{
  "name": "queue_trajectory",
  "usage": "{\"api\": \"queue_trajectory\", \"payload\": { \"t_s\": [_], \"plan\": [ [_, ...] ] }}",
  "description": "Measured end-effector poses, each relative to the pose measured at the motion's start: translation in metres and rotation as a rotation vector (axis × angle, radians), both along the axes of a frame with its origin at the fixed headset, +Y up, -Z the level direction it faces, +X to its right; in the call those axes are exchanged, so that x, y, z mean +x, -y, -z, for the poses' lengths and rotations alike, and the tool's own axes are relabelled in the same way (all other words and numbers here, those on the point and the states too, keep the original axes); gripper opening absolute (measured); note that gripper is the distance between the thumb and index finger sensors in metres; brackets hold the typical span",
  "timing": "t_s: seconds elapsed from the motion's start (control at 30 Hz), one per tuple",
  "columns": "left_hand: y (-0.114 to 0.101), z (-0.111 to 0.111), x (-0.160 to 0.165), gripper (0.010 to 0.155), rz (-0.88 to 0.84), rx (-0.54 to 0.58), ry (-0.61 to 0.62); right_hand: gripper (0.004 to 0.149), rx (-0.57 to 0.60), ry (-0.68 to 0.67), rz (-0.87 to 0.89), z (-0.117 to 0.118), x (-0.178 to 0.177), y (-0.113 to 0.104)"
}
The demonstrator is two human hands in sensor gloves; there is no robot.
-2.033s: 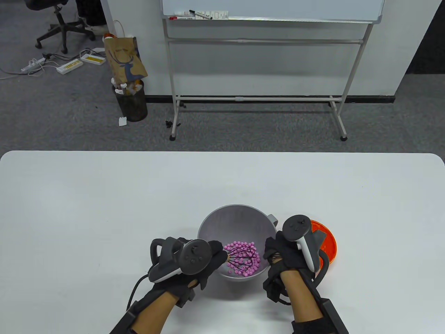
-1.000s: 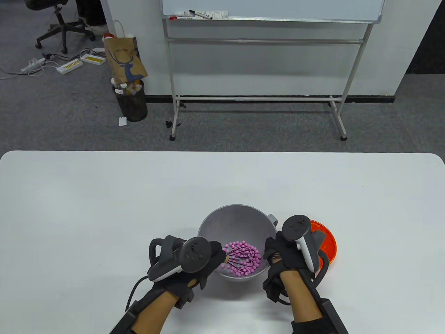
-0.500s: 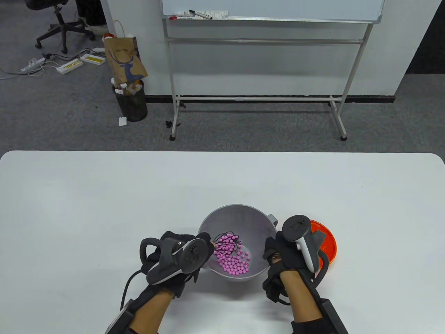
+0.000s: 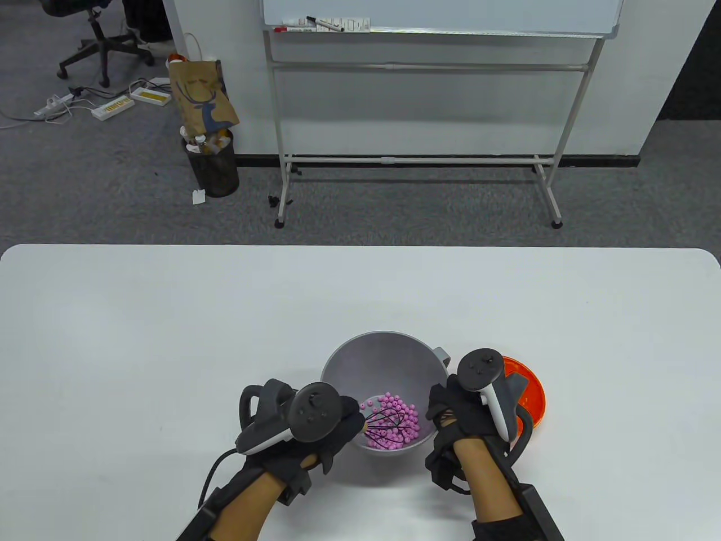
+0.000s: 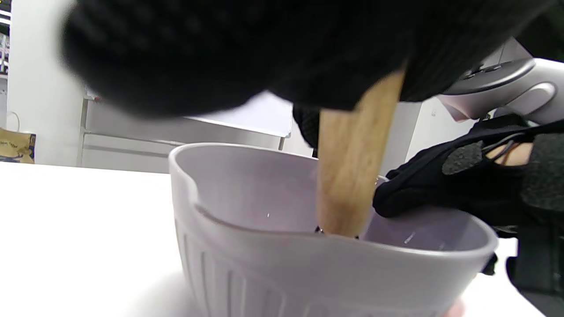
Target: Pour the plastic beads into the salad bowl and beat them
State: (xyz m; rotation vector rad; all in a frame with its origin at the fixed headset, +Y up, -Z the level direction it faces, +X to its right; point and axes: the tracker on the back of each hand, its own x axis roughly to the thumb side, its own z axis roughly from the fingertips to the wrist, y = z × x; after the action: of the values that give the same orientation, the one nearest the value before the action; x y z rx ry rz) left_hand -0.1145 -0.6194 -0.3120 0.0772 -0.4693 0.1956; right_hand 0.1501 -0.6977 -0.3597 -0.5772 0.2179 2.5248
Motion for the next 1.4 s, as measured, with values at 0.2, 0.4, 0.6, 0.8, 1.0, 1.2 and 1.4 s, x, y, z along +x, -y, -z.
{"api": "queue_trajectory", "payload": {
  "t_s": [0.2,0.4,0.6,0.8,1.0,1.2,1.4],
  "plan": [
    [0.013,0.006,-0.002,0.045,0.015,0.111,-0.09,0.051,0.0,-0.001,0.002,0.0,0.0,0.0],
    [0.016,0.012,-0.013,0.047,0.028,0.141,-0.173,0.051,0.002,0.0,0.005,0.0,0.0,0.0],
    [0.001,0.008,-0.016,0.043,0.115,0.139,-0.2,0.051,0.003,0.0,0.006,0.0,0.001,0.001],
    [-0.015,-0.003,-0.009,0.043,0.159,0.057,-0.128,0.051,0.003,0.0,0.007,0.0,0.001,0.001],
    [-0.008,0.0,-0.006,0.044,-0.023,-0.094,-0.041,0.051,0.004,0.0,0.007,0.0,0.001,0.001],
    [0.009,0.005,-0.001,0.045,-0.022,0.009,-0.097,0.051,0.003,0.0,0.008,0.0,0.001,0.001],
    [0.016,0.01,-0.007,0.048,0.029,0.124,-0.172,0.051,0.002,-0.001,0.01,0.0,0.001,0.001]
  ]
}}
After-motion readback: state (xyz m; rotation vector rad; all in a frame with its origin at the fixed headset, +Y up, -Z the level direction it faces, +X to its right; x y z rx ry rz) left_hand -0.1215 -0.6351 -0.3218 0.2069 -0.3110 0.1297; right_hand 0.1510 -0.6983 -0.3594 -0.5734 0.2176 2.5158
